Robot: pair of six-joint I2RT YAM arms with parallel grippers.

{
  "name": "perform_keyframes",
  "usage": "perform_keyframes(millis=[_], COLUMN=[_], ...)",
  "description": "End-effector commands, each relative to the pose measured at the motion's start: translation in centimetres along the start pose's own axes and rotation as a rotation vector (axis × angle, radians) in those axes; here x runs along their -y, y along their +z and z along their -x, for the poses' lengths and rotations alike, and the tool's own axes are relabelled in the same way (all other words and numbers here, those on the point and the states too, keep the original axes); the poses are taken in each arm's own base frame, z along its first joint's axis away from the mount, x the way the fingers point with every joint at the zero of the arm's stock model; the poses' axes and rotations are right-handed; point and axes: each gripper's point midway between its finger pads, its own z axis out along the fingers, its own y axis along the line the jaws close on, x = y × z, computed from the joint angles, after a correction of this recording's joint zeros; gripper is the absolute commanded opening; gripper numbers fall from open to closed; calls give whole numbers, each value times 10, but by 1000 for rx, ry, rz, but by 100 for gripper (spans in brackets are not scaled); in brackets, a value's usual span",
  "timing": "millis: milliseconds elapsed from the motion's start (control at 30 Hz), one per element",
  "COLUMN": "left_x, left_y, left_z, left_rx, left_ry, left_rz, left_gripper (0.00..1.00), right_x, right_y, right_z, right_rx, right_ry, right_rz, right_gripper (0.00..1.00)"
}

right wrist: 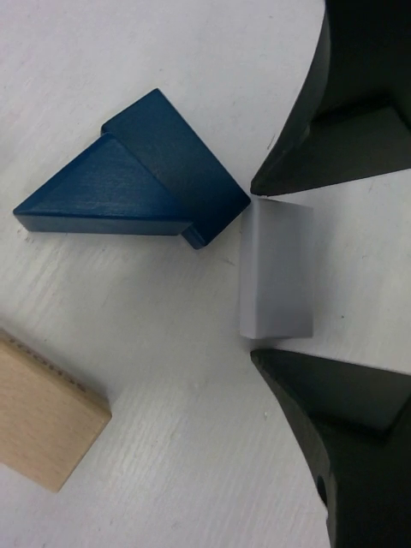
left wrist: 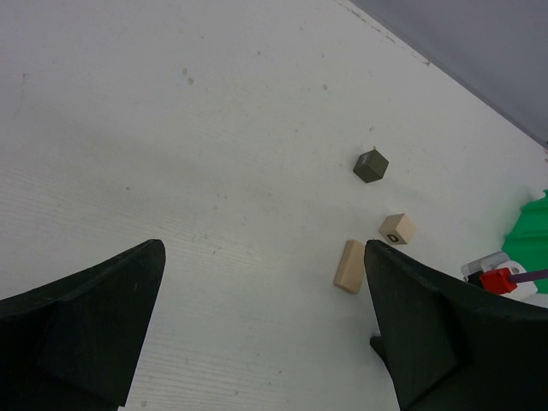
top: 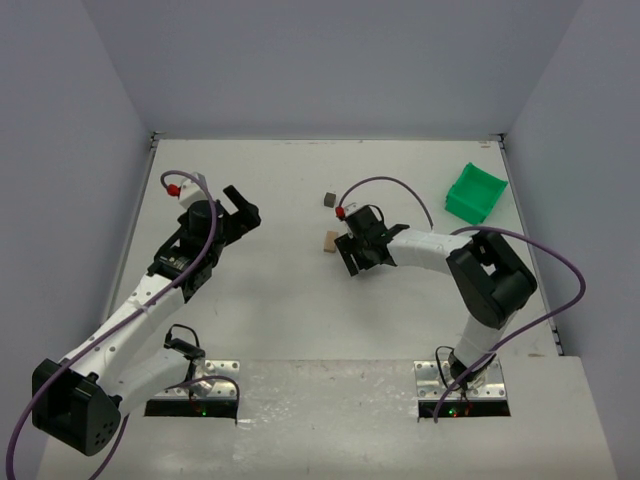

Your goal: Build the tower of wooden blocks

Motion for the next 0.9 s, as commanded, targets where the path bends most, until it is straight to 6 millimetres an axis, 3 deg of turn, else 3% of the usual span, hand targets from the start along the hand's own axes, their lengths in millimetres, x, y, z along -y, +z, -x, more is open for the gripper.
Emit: perform_keyframes(millis=[0, 100, 300, 400, 567, 733, 867], left_x=[8, 7, 7, 7, 9, 11, 13], left_y=[-5, -5, -3, -2, 0, 5, 6], left_z=[14, 15, 13, 12, 9, 3, 1], left_rx=[44, 45, 40, 36, 22, -4, -18], left_ry=[-21, -22, -19, -17, -13, -2, 1], left_rz=[-26, -24, -21, -21, -32, -31, -39], left_gripper=[100, 100, 100, 100, 100, 100, 100], right_x=[0, -4, -18, -34, -78, -105, -121], right_y=[0, -10, -31, -42, -59, -51, -40], right_z=[-1, 1, 5, 7, -17, -42, -47], right_rx=[-4, 20, 94, 142, 146, 60, 25], right_ry=[-8, -13, -94, -202, -520, -689, -767], right_rz=[11, 44, 156, 252, 420, 435, 442], right_gripper=[62, 48, 31, 29, 28, 28, 32])
